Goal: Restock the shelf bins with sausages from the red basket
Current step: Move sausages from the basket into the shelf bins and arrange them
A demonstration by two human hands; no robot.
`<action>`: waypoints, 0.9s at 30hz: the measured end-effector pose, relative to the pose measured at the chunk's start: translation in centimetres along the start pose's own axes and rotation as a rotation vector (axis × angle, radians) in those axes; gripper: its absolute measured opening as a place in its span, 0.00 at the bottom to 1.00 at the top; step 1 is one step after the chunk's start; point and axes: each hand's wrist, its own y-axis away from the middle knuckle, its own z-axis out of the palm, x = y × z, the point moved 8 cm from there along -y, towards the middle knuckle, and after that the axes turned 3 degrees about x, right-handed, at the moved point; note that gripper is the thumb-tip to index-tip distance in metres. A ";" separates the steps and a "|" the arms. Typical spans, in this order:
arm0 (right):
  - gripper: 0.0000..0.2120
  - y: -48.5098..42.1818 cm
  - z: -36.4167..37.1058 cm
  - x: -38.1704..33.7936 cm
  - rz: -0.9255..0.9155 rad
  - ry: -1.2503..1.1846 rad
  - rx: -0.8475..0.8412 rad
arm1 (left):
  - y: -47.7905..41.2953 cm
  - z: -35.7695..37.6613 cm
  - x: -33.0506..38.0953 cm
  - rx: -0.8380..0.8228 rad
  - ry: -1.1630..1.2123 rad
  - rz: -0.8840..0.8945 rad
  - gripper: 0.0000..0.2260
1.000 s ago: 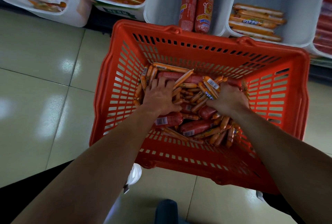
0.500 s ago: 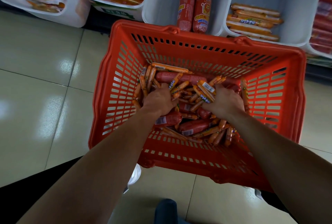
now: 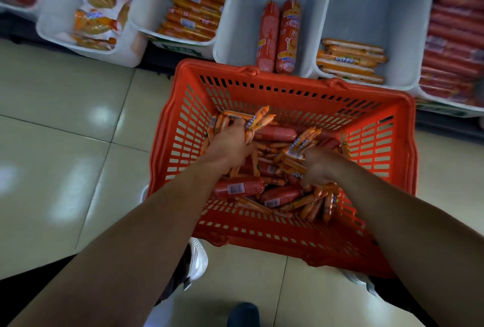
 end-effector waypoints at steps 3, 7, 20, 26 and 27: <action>0.18 1.9 -1.6 0.2 -0.025 0.006 0.049 | 1.0 -2.1 1.3 -0.004 0.009 0.012 0.21; 0.22 5.5 -5.9 0.2 -0.146 -0.121 0.123 | 3.3 -5.2 3.1 -0.073 0.044 0.028 0.17; 0.22 14.7 -24.8 5.0 -0.188 0.001 0.495 | 7.4 -18.0 13.1 0.026 -0.196 0.245 0.26; 0.18 8.8 -26.4 6.4 -0.171 -0.019 0.481 | 3.6 -17.9 12.6 0.092 -0.054 0.222 0.15; 0.18 7.3 -26.4 6.4 -0.177 -0.018 0.476 | 2.8 -17.5 12.4 0.099 -0.037 0.204 0.15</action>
